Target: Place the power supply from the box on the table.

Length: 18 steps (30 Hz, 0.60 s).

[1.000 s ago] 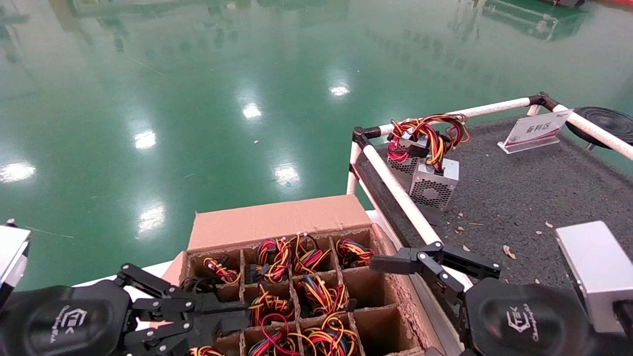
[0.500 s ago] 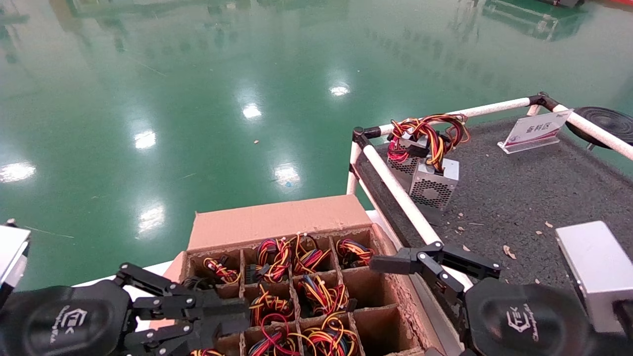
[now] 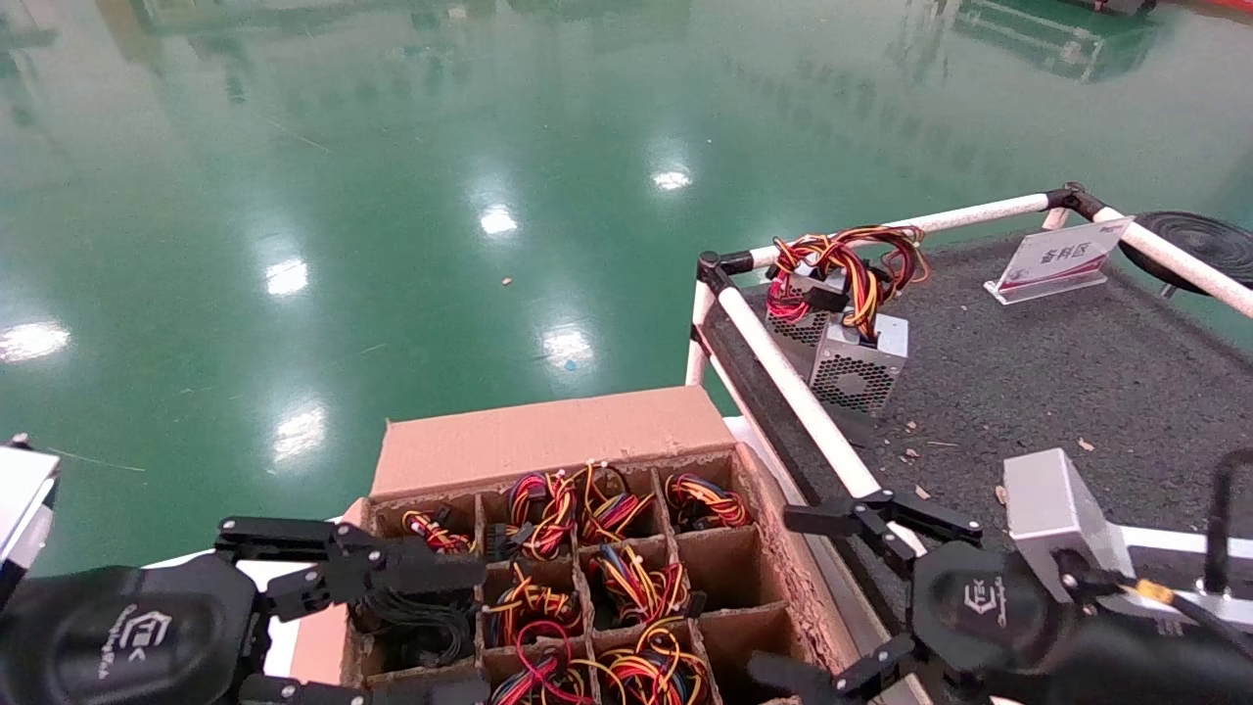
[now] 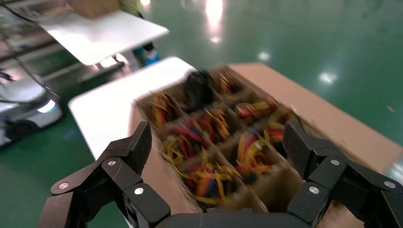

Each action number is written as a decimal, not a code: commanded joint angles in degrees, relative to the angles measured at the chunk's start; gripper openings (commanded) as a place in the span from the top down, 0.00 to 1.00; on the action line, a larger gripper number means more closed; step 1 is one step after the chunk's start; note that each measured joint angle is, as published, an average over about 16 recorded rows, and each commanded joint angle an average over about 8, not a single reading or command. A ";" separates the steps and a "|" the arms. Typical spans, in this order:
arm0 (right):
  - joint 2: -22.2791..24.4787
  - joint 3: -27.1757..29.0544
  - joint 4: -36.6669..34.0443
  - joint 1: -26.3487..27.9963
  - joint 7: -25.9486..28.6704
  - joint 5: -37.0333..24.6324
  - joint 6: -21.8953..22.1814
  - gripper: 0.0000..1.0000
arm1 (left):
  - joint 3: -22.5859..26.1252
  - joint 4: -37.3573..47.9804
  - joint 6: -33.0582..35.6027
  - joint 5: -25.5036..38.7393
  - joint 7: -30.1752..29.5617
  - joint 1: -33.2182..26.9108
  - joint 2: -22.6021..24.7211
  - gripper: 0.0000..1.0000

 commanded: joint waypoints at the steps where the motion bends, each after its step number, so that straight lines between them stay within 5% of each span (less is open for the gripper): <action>1: -0.14 -0.49 -1.38 0.52 -0.21 -1.46 0.39 0.00 | 0.00 0.00 0.00 0.00 0.00 0.00 0.00 0.00; 18: -6.96 -5.33 -11.55 9.41 -3.45 -14.35 5.86 0.00 | 0.01 0.00 0.00 -0.01 0.00 0.00 0.00 0.00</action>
